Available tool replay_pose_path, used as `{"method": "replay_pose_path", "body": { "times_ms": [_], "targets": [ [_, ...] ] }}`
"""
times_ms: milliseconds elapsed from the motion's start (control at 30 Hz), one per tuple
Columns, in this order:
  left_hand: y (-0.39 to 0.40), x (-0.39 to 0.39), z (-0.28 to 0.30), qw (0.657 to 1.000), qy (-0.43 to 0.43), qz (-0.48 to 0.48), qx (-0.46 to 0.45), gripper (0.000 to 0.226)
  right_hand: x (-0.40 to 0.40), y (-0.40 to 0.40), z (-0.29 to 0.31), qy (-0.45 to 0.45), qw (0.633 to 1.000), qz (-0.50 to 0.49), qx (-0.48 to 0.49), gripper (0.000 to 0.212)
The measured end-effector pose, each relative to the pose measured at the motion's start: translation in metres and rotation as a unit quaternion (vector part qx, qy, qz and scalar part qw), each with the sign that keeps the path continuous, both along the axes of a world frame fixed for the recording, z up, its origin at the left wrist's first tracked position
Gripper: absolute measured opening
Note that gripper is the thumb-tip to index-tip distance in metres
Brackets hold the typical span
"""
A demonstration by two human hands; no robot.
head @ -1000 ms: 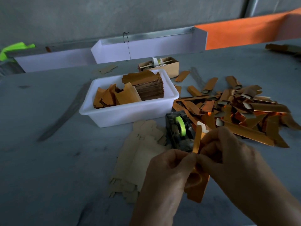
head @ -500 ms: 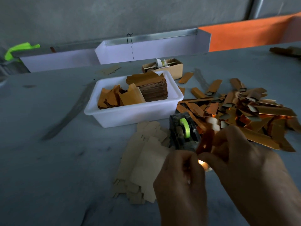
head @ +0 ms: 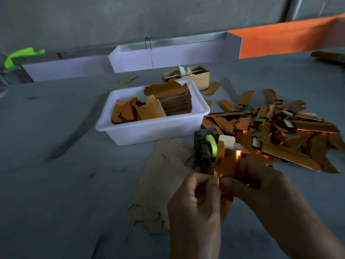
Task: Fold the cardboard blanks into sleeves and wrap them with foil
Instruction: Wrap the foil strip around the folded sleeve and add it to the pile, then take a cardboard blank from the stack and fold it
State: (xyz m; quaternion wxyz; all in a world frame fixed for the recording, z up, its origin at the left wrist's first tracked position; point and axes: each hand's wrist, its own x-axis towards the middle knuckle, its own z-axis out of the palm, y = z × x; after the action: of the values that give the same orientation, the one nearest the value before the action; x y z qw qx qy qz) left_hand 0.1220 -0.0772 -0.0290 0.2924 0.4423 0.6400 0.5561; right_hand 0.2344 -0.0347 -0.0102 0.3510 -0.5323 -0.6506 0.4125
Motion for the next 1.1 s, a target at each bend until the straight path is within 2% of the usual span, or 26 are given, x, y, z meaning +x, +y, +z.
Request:
{"method": "replay_pose_path", "body": {
  "times_ms": [100, 167, 233, 300, 333, 400, 467, 500, 567, 667, 700, 833, 1000, 1100],
  "targets": [
    [0.001, -0.006, 0.0, 0.999, 0.015, -0.009, -0.043, 0.015, 0.004, 0.003, -0.002, 0.013, 0.999, 0.028, -0.013, 0.018],
    [0.002, -0.01, 0.002, 0.998, 0.036, -0.027, -0.05, 0.024, 0.004, 0.005, 0.0, 0.017, 0.998, 0.047, -0.033, 0.028],
    [0.003, -0.017, 0.002, 0.995, 0.096, -0.02, -0.037, 0.038, 0.007, 0.009, -0.001, 0.04, 0.996, 0.053, -0.057, 0.022],
    [0.006, -0.029, -0.001, 0.981, 0.191, 0.032, -0.025, 0.043, 0.012, 0.016, 0.0, 0.075, 0.994, 0.034, -0.072, 0.014],
    [0.009, -0.037, -0.004, 0.964, 0.258, 0.064, -0.03, 0.042, 0.017, 0.022, 0.001, 0.098, 0.992, 0.009, -0.081, 0.011],
    [0.013, -0.056, -0.011, 0.905, 0.392, 0.1, -0.134, 0.042, 0.029, 0.037, 0.003, 0.174, 0.978, -0.061, -0.101, 0.01],
    [0.014, -0.074, -0.023, 0.855, 0.451, 0.099, -0.238, 0.05, 0.039, 0.048, 0.005, 0.25, 0.954, -0.135, -0.092, 0.013],
    [0.015, -0.079, -0.027, 0.848, 0.449, 0.095, -0.265, 0.054, 0.043, 0.052, 0.004, 0.254, 0.951, -0.162, -0.071, 0.014],
    [0.018, -0.086, -0.032, 0.861, 0.412, 0.096, -0.282, 0.056, 0.042, 0.052, -0.002, 0.235, 0.95, -0.201, -0.044, 0.016],
    [0.024, -0.092, -0.032, 0.925, 0.266, 0.094, -0.256, 0.037, 0.03, 0.04, -0.014, 0.241, 0.943, -0.215, -0.081, 0.021],
    [0.025, -0.093, -0.031, 0.935, 0.231, 0.09, -0.254, 0.033, 0.025, 0.036, -0.016, 0.241, 0.943, -0.208, -0.094, 0.026],
    [0.028, -0.098, -0.032, 0.951, 0.173, 0.089, -0.242, 0.029, 0.013, 0.021, -0.016, 0.227, 0.956, -0.165, -0.089, 0.022],
    [0.022, -0.107, -0.035, 0.983, -0.007, 0.1, -0.153, 0.019, 0.01, 0.014, -0.01, 0.154, 0.976, -0.153, -0.03, 0.02],
    [0.022, -0.106, -0.03, 0.987, -0.006, 0.107, -0.122, 0.021, 0.004, 0.012, -0.009, 0.113, 0.985, -0.127, -0.001, 0.019]
  ]
}}
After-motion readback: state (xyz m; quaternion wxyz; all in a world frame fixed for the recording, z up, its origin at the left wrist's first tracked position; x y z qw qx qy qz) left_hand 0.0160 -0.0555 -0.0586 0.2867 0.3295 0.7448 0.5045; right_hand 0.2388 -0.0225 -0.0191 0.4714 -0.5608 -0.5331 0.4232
